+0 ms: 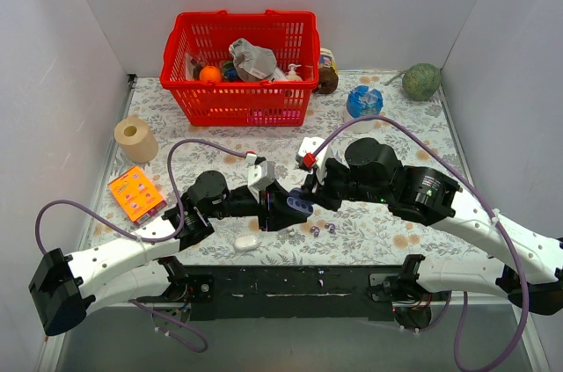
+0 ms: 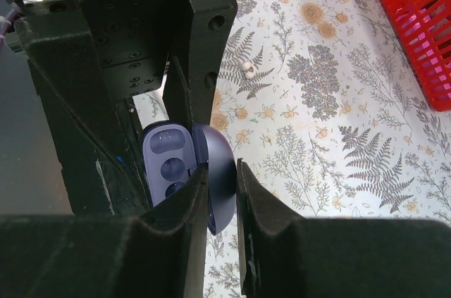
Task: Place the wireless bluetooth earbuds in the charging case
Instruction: Adjust the charging case.
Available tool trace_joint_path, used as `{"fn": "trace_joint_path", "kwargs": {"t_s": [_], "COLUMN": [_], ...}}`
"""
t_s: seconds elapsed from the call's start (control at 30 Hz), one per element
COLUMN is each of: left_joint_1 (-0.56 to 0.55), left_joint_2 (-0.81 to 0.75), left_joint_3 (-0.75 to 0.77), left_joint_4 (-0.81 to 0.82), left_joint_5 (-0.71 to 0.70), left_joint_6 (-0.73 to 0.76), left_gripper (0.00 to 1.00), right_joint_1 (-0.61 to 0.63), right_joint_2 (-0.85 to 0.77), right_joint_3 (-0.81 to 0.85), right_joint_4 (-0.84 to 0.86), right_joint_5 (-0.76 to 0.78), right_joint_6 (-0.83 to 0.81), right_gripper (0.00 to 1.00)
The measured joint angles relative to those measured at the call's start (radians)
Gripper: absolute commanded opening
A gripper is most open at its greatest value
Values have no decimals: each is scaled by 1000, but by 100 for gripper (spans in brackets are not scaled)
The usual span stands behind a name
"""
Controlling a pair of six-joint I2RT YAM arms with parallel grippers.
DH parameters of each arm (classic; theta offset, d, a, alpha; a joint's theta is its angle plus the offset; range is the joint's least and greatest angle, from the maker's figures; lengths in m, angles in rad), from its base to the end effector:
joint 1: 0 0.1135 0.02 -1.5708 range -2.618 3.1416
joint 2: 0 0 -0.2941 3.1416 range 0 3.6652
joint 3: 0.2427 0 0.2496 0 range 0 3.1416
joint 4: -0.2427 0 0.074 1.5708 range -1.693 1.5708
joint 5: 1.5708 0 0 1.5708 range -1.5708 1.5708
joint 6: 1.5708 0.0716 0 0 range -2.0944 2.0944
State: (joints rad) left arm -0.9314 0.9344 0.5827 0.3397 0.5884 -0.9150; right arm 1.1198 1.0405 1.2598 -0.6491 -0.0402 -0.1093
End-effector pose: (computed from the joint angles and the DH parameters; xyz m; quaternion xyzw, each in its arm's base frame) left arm 0.1035 -0.2058 0.3213 0.2094 0.6791 -0.6609 0.2413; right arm 0.0963 0.2055 0.4178 -0.4940 0.6812 0.2761 0.4643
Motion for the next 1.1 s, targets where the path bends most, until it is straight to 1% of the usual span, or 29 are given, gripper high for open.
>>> {"fn": "trace_joint_path", "kwargs": {"t_s": [0.07,0.13,0.27,0.33,0.43,0.47,0.53,0.57,0.7,0.93,1.03,1.07,1.1], "left_joint_1": [0,0,0,0,0,0,0,0,0,0,0,0,0], "left_joint_2": [0,0,0,0,0,0,0,0,0,-1,-6,-8,-11], "left_joint_3": [0,0,0,0,0,-1,-2,-2,-3,-20,-40,-44,-51], "left_joint_4": [2,2,10,14,17,17,17,18,20,50,74,80,91], "left_joint_5": [0,0,-16,-24,-27,-27,-25,-24,-19,-22,-24,-23,-24], "left_joint_6": [-1,-2,-8,-9,-13,-15,-19,-20,-23,-28,-33,-34,-34], "left_gripper": [37,46,50,49,42,38,32,27,0,0,0,0,0], "right_joint_1": [0,0,2,3,3,3,3,2,3,4,6,7,8], "right_joint_2": [0,0,0,0,0,0,0,0,1,3,9,11,11], "right_joint_3": [0,0,-2,-3,-5,-5,-5,-5,-5,-5,-5,-5,-5], "right_joint_4": [0,0,1,2,6,10,13,15,16,15,15,15,17], "right_joint_5": [0,0,2,0,1,3,9,11,11,11,11,11,11], "right_joint_6": [0,0,9,11,14,14,12,12,10,11,14,19,25], "right_gripper": [1,1,1,1,1,1,1,1,1,1,23,35,40]}}
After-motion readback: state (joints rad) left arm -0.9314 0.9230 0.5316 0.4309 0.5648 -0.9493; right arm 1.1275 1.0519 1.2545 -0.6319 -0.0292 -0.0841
